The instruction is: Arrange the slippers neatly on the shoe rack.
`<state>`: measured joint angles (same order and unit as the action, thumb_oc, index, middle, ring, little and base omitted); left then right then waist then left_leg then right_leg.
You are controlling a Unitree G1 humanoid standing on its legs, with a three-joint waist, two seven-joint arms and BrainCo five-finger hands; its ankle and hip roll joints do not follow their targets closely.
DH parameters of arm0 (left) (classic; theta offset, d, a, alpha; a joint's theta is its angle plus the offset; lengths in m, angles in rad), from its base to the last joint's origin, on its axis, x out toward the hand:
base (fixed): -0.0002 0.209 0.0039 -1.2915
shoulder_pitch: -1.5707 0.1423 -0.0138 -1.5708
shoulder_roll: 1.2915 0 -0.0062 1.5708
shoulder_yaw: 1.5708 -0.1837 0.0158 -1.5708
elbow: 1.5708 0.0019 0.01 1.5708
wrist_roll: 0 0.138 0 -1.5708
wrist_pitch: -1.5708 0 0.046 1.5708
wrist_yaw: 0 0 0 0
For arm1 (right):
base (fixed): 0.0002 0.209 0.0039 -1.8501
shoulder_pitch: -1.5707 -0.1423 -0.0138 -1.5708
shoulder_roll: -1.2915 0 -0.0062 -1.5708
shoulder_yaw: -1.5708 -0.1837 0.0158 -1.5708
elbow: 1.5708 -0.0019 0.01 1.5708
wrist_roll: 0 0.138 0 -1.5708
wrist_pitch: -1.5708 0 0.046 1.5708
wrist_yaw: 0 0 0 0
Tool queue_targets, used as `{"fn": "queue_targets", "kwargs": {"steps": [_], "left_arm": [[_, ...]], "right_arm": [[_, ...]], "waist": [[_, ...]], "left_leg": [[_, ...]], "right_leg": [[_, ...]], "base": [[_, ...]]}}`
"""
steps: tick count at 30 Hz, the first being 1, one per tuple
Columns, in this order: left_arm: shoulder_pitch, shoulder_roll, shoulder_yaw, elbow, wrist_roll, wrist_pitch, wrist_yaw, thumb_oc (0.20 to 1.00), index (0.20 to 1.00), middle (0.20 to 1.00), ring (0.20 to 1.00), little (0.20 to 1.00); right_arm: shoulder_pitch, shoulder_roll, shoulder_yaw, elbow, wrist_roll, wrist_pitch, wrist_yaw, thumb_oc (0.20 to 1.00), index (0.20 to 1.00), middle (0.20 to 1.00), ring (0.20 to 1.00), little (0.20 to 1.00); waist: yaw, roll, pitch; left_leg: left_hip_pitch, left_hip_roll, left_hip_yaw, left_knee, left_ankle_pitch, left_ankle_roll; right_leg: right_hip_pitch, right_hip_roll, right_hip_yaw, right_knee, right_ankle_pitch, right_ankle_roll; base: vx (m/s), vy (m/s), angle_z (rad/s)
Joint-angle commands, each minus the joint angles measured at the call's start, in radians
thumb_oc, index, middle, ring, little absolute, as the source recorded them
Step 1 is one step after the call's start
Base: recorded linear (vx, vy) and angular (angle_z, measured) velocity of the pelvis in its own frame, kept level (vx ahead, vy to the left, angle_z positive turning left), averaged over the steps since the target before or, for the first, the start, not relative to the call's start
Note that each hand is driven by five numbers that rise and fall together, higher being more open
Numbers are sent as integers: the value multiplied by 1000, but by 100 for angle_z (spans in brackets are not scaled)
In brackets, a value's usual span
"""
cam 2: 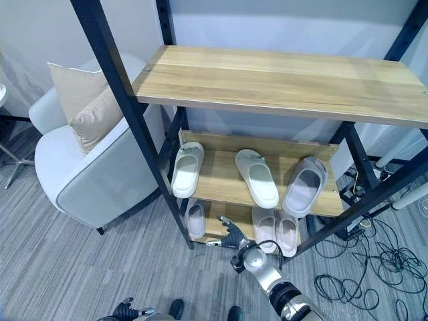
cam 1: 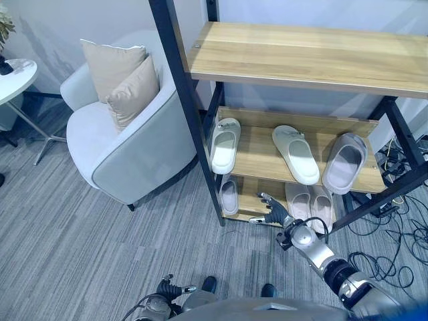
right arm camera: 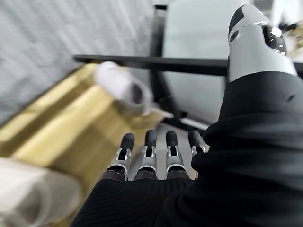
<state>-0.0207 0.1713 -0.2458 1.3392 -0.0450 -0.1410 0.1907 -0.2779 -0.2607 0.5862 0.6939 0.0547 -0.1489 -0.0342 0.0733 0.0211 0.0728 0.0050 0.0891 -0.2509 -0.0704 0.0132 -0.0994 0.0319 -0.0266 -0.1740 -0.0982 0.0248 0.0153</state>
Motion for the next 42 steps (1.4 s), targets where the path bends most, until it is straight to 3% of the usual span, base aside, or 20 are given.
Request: {"fn": "queue_targets", "kwargs": {"steps": [1, 4, 5, 6, 10, 15, 20, 30, 42], "left_arm": [[-55, -4, -58, 58, 63, -13, -19, 1000, 1000, 1000, 1000, 1000], [-48, -4, -51, 56, 70, -12, -21, 1000, 1000, 1000, 1000, 1000], [-27, 1, -8, 44, 63, -17, -32, 1000, 1000, 1000, 1000, 1000], [-21, -2, -10, 40, 63, -25, -41, 1000, 1000, 1000, 1000, 1000], [0, 11, -12, 32, 74, -32, -57, 1000, 1000, 1000, 1000, 1000], [8, 17, -25, 36, 47, -27, -63, 1000, 1000, 1000, 1000, 1000], [4, 21, -29, 43, 35, -29, -62, 1000, 1000, 1000, 1000, 1000], [-27, 32, -63, 18, -16, -51, -45, 1000, 1000, 1000, 1000, 1000], [-65, 61, -86, 13, -23, -63, -23, 1000, 1000, 1000, 1000, 1000]], "right_arm": [[-57, -34, 10, -130, 33, -77, 14, 1000, 1000, 1000, 1000, 1000], [-75, -96, -12, -240, -15, -83, -11, 1000, 1000, 1000, 1000, 1000], [58, -322, -163, -584, 35, -101, 20, 1000, 1000, 1000, 1000, 1000], [90, -337, -162, -540, -11, -124, 13, 1000, 1000, 1000, 1000, 1000], [-4, -361, -261, -397, -199, -90, -119, 1000, 1000, 1000, 1000, 1000], [-139, -375, -296, -216, -211, -43, -204, 1000, 1000, 1000, 1000, 1000], [-208, -382, -301, -162, -202, -35, -249, 1000, 1000, 1000, 1000, 1000], [-424, -410, -208, 35, -171, -10, -283, 1000, 1000, 1000, 1000, 1000], [-574, -388, -132, 180, -152, -9, -310, 1000, 1000, 1000, 1000, 1000]], "waist": [[16, -57, 18], [10, -56, 16], [-23, -55, 21], [-28, -52, 16], [-19, -46, 25], [-11, -37, 40], [-10, -29, 52], [-9, -15, 85], [14, -38, 103]], "left_leg": [[29, -36, -33, 41, -96, 44], [30, -32, -30, 39, -98, 43], [41, -22, -13, 33, -102, 41], [38, -22, -12, 31, -100, 41], [18, -26, -14, 43, -100, 45], [-10, -32, -12, 37, -88, 46], [-36, -34, -13, 12, -67, 46], [-129, -54, -18, -17, -19, 46], [-192, -70, -20, -17, -1, 43]], "right_leg": [[26, -67, 10, 64, -107, 60], [23, -65, 13, 70, -111, 60], [19, -62, 23, 77, -113, 63], [13, -64, 21, 76, -111, 66], [-7, -66, 19, 90, -113, 67], [-36, -67, 23, 90, -104, 68], [-65, -67, 23, 80, -95, 71], [-149, -71, 19, 71, -71, 79], [-178, -73, 3, 28, -39, 92]], "base": [[37, -1, -2], [38, -4, -10], [32, 12, 5], [35, 15, 36], [41, -8, -41], [44, -12, 4], [8, -4, 1], [-7, -2, 0], [2, -1, 1]]}}
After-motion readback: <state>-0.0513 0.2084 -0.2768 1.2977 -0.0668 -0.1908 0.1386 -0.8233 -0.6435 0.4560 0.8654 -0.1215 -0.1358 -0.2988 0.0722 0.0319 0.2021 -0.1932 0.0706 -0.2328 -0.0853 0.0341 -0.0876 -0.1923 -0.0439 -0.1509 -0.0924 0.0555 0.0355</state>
